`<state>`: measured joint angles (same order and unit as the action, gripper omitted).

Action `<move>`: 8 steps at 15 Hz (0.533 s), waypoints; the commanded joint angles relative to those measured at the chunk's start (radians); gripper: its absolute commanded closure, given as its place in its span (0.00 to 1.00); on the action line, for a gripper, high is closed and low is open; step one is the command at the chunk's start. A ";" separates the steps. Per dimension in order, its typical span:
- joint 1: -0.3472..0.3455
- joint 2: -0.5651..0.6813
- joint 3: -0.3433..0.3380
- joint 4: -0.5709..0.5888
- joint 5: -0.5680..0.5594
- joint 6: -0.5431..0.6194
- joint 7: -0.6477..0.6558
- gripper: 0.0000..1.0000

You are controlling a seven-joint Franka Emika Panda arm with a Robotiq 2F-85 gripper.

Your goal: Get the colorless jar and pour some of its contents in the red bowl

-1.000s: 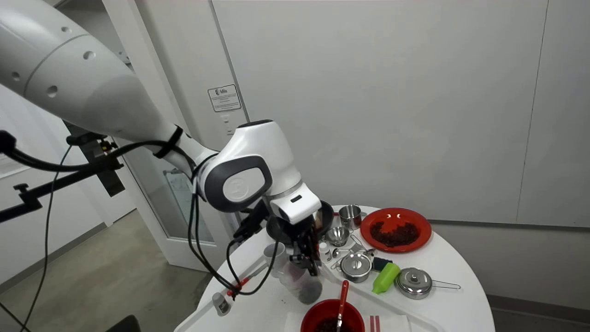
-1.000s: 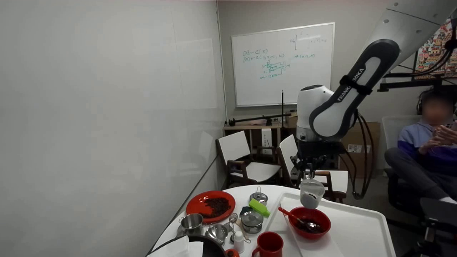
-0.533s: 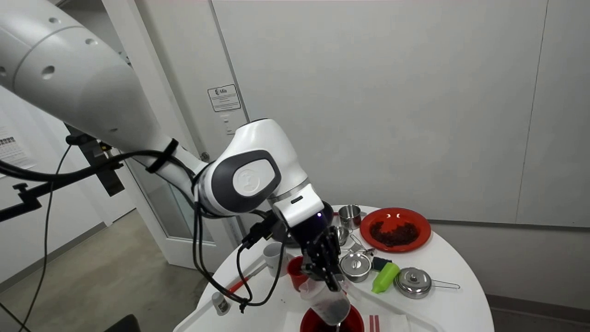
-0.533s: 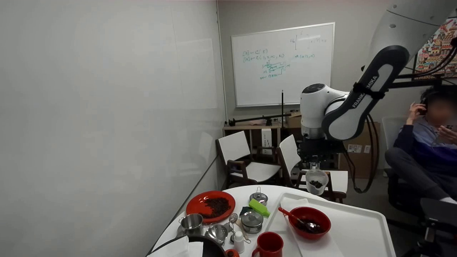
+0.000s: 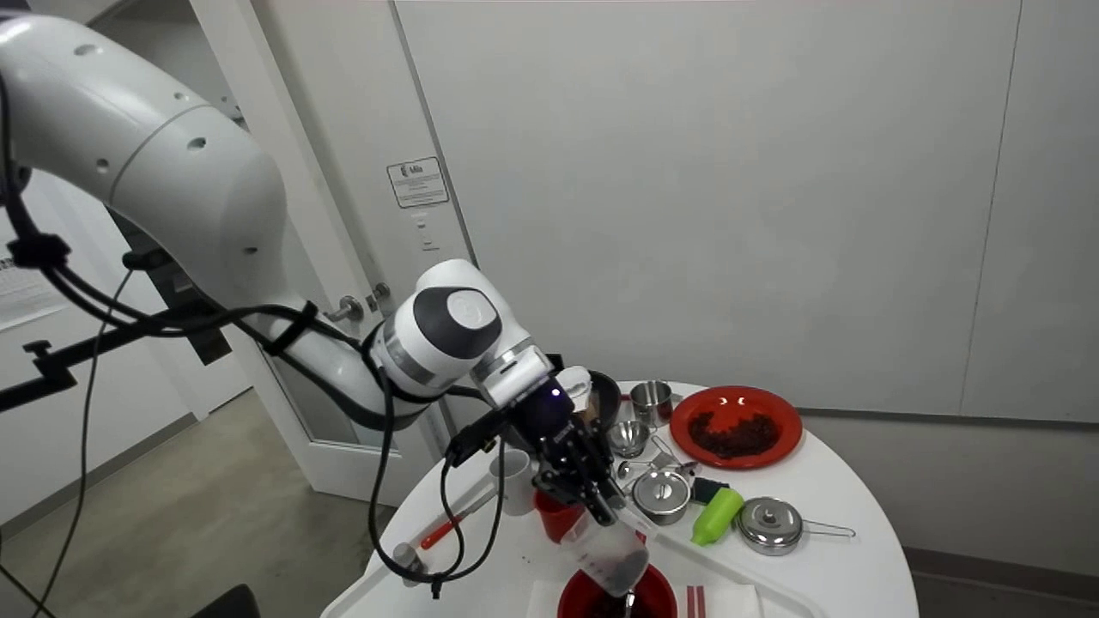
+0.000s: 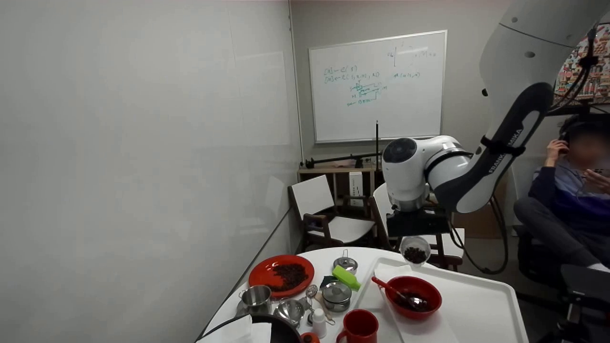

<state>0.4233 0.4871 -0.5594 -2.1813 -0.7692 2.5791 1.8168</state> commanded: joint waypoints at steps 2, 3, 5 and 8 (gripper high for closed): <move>0.057 0.106 0.041 0.094 -0.189 -0.175 0.310 0.89; 0.048 0.118 0.068 0.108 -0.219 -0.222 0.356 0.89; 0.004 0.139 0.145 0.140 -0.289 -0.336 0.458 0.89; -0.076 0.160 0.251 0.179 -0.352 -0.483 0.546 0.89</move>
<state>0.4292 0.6158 -0.4000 -2.0627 -1.0521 2.2154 2.2748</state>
